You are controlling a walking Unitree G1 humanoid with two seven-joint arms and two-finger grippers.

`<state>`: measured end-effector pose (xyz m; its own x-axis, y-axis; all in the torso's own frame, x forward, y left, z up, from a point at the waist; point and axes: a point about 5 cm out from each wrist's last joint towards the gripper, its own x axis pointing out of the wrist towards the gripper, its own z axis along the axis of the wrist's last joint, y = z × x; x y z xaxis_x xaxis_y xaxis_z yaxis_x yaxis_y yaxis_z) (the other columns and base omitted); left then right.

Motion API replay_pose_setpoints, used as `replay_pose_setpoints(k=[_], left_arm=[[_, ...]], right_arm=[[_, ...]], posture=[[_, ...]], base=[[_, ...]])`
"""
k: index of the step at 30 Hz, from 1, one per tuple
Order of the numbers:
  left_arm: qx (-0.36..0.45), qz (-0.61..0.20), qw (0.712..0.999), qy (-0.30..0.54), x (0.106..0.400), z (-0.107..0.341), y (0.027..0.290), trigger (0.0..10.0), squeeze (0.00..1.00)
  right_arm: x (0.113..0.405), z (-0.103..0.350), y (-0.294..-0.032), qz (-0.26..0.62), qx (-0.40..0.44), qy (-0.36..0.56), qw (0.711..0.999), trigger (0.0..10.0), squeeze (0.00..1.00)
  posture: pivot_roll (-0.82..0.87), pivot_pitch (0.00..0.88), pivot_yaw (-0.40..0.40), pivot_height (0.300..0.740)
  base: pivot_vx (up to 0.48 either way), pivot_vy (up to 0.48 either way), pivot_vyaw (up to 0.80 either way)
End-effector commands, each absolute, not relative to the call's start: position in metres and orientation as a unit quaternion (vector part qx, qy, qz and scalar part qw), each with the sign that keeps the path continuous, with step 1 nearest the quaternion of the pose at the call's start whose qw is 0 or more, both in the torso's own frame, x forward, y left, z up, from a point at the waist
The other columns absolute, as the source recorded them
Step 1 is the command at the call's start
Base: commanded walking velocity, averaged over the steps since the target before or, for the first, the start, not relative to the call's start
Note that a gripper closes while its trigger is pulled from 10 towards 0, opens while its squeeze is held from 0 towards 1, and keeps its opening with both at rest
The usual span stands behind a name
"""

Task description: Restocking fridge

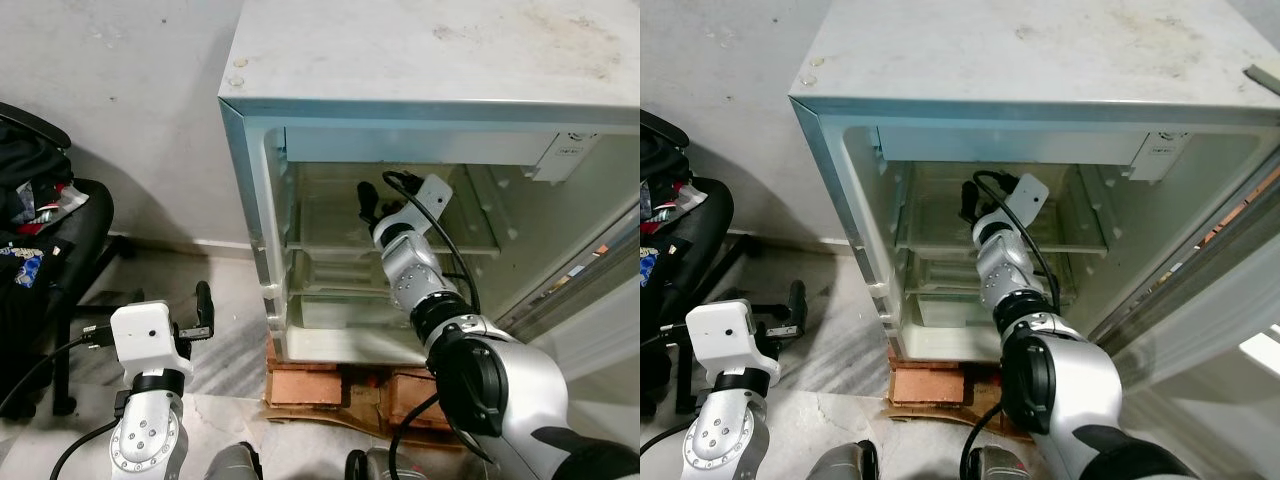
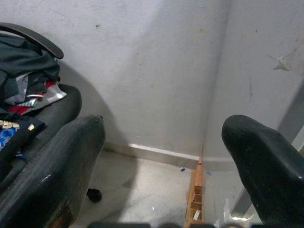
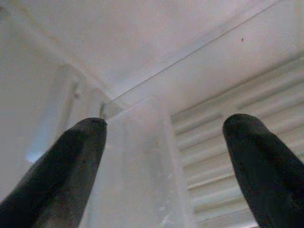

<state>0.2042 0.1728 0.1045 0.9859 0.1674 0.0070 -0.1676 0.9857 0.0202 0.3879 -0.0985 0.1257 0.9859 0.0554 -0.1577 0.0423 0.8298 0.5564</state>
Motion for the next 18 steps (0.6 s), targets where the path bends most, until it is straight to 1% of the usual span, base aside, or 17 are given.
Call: replay_pose_setpoints(k=[1, 6, 7, 12, 13, 15, 16, 17, 18], left_arm=[[0.017, 0.091, 0.996, 0.006, 0.202, 0.101, 0.176, 10.0, 0.0], [0.019, 0.093, 0.995, 0.004, 0.203, 0.101, 0.177, 10.0, 0.0], [0.019, 0.093, 0.995, 0.004, 0.203, 0.101, 0.177, 10.0, 0.0], [0.029, 0.087, 0.996, 0.005, 0.203, 0.1, 0.176, 10.0, 0.0], [0.029, 0.085, 0.996, 0.005, 0.203, 0.1, 0.175, 10.0, 0.0], [0.029, 0.085, 0.996, 0.005, 0.203, 0.1, 0.175, 10.0, 0.0], [0.03, 0.085, 0.996, 0.004, 0.204, 0.1, 0.175, 10.0, 0.0], [0.031, 0.084, 0.996, 0.002, 0.205, 0.101, 0.175, 10.0, 0.0], [0.032, 0.081, 0.996, 0.001, 0.205, 0.102, 0.175, 10.0, 0.0]], right_arm=[[0.387, 0.125, -0.105, 0.008, 0.261, 0.072, 0.963, 10.0, 1.0], [0.384, 0.125, -0.121, 0.029, 0.195, 0.033, 0.98, 10.0, 1.0], [0.384, 0.125, -0.121, 0.029, 0.195, 0.033, 0.98, 10.0, 1.0], [0.375, 0.122, -0.139, 0.041, 0.14, -0.005, 0.989, 10.0, 1.0], [0.374, 0.121, -0.141, 0.043, 0.137, -0.007, 0.99, 10.0, 0.98], [0.373, 0.12, -0.141, 0.047, 0.133, -0.008, 0.99, 10.0, 0.98], [0.371, 0.116, -0.142, 0.056, 0.12, -0.002, 0.991, 10.0, 0.72], [0.368, 0.111, -0.143, 0.063, 0.113, 0.006, 0.992, 10.0, 0.57], [0.365, 0.106, -0.144, 0.068, 0.108, 0.017, 0.992, 10.0, 0.27]], posture=[[0.1, 0.169, -0.016, 0.74], [0.1, 0.159, -0.024, 0.74], [0.1, 0.159, -0.024, 0.74], [0.08, 0.151, -0.019, 0.74], [0.08, 0.151, -0.019, 0.74], [0.08, 0.151, -0.019, 0.74], [0.08, 0.151, -0.019, 0.74], [0.08, 0.151, -0.018, 0.74], [0.08, 0.151, -0.018, 0.74]], base=[[0.0, 0.0, 0.0], [0.0, 0.0, 0.0], [0.0, 0.0, 0.0], [0.0, 0.0, 0.0], [0.0, 0.0, 0.0], [0.0, 0.0, 0.0], [0.0, 0.0, 0.0], [0.0, 0.0, 0.0], [0.0, 0.0, 0.0]])
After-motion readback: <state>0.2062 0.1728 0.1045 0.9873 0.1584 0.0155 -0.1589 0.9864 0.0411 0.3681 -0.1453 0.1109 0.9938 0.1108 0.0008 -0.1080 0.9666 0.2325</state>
